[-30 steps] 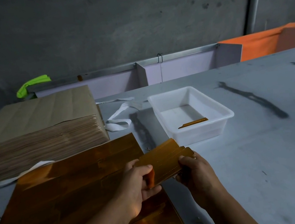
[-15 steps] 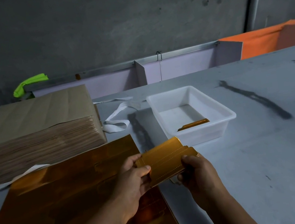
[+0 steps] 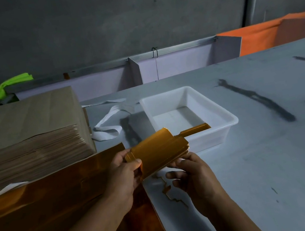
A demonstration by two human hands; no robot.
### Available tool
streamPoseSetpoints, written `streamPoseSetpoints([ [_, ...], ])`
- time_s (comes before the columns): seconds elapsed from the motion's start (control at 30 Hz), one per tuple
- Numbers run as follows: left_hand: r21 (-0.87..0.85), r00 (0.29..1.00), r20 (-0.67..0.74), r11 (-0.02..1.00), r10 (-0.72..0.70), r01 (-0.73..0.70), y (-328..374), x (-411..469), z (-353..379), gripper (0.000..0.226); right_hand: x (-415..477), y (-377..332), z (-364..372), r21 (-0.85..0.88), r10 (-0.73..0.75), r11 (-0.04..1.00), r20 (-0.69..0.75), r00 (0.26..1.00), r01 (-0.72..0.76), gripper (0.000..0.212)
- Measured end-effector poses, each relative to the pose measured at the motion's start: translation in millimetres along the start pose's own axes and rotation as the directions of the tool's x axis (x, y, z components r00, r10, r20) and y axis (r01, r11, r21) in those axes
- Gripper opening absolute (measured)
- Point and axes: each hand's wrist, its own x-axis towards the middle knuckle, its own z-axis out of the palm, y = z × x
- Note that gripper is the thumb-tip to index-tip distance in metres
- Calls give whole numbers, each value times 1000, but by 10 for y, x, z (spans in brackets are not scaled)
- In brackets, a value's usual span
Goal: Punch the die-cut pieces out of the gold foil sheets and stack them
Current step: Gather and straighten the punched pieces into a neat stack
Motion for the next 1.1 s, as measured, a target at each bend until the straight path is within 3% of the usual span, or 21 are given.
streamPoseSetpoints([
  [0.33, 38, 997, -16, 996, 76, -75, 346, 489, 407, 35, 173, 6, 75, -255, 81, 963, -51, 995, -91, 17],
  [0.6, 221, 996, 84, 974, 37, -55, 402, 969, 914, 38, 283, -46, 233, -548, 208, 825, 68, 976, -138, 13],
  [0.77, 411, 994, 104, 909, 30, -71, 293, 1217, 1211, 38, 362, 1, 280, -663, 272, 738, 123, 955, -125, 18],
  [0.97, 649, 989, 147, 752, 25, -116, 181, 1363, 1445, 36, 462, 1, 325, -769, 278, 635, 152, 948, -64, 26],
  [1.1, 870, 982, 189, 468, -21, -157, 188, 1343, 1514, 50, 494, 31, 332, -823, 285, 566, 144, 947, -45, 21],
])
